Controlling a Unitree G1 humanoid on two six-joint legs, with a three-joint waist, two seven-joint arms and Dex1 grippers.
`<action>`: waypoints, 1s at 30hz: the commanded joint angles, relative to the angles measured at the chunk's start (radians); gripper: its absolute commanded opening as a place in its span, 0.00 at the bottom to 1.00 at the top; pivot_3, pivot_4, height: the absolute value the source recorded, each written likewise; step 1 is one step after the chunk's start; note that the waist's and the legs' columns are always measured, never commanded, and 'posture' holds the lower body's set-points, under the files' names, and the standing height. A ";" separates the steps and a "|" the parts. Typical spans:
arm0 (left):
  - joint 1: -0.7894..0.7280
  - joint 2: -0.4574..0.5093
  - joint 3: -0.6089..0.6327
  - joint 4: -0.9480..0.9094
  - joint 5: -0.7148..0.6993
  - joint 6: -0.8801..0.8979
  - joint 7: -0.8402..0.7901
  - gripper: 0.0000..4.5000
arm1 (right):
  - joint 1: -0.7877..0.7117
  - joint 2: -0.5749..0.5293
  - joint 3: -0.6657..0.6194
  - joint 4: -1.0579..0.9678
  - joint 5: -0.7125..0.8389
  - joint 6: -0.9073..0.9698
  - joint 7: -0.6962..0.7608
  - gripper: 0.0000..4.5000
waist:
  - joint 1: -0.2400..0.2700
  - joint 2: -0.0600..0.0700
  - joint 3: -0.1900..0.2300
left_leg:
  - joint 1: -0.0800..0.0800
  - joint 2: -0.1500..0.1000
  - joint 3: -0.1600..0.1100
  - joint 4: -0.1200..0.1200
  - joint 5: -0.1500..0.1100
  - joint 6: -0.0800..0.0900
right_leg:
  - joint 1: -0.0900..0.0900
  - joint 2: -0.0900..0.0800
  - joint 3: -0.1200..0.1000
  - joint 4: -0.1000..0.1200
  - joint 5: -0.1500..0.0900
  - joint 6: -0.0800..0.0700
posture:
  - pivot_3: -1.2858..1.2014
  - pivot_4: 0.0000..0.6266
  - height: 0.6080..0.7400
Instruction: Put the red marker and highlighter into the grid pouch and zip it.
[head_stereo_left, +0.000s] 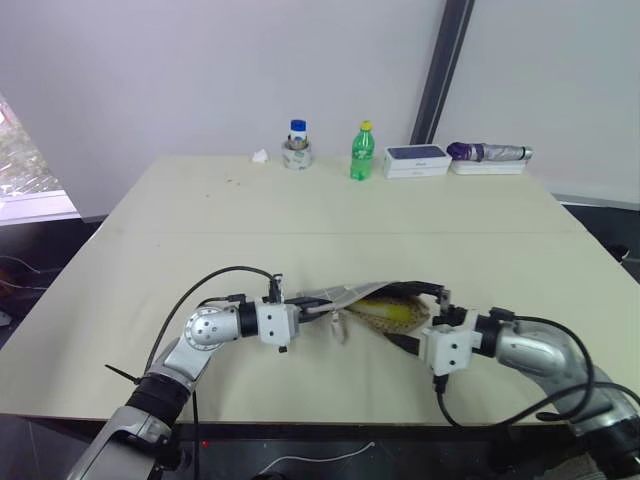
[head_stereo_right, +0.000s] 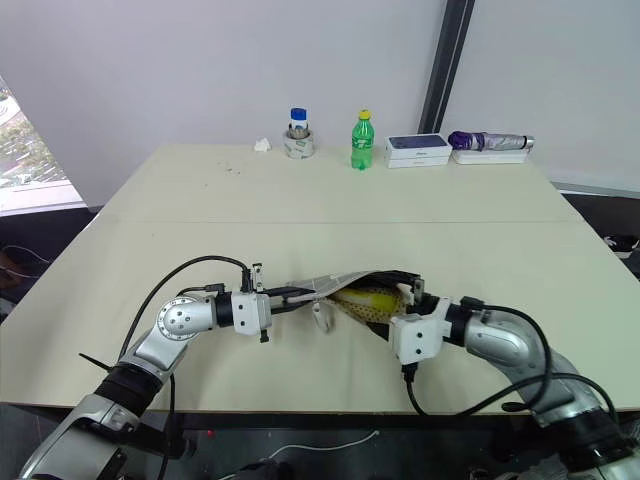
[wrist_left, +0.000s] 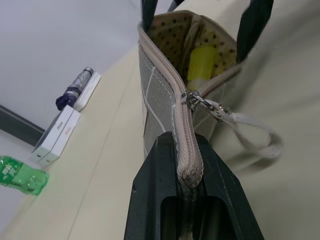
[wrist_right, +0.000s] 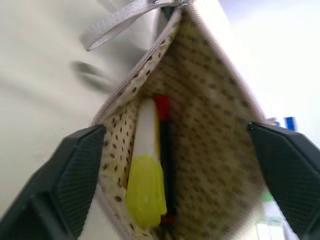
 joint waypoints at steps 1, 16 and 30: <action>-0.009 -0.017 0.025 -0.022 -0.011 0.052 0.027 0.00 | 0.113 0.002 -0.093 -0.188 0.231 0.117 0.022 0.99 | 0.000 0.000 0.000 | 0.000 0.000 0.000 0.000 0.000 0.000 | 0.000 0.000 0.000 0.000 0.000 0.000 | 0.52 0.24 1.00; -0.079 -0.064 -0.058 0.042 0.227 -0.032 0.147 0.00 | 0.184 0.328 0.090 -0.297 0.523 0.858 -0.118 0.99 | 0.001 -0.001 0.000 | 0.003 0.000 -0.001 -0.001 0.000 0.000 | 0.003 0.000 0.000 0.000 0.000 0.000 | 0.52 0.24 1.00; -0.122 -0.119 -0.075 0.097 0.306 -0.060 0.266 0.00 | -0.025 0.564 0.053 -0.138 0.661 1.015 -0.121 0.79 | 0.017 -0.001 0.001 | -0.001 -0.001 -0.001 0.000 -0.001 0.001 | -0.001 0.000 -0.001 0.000 0.000 0.001 | 0.52 0.24 1.00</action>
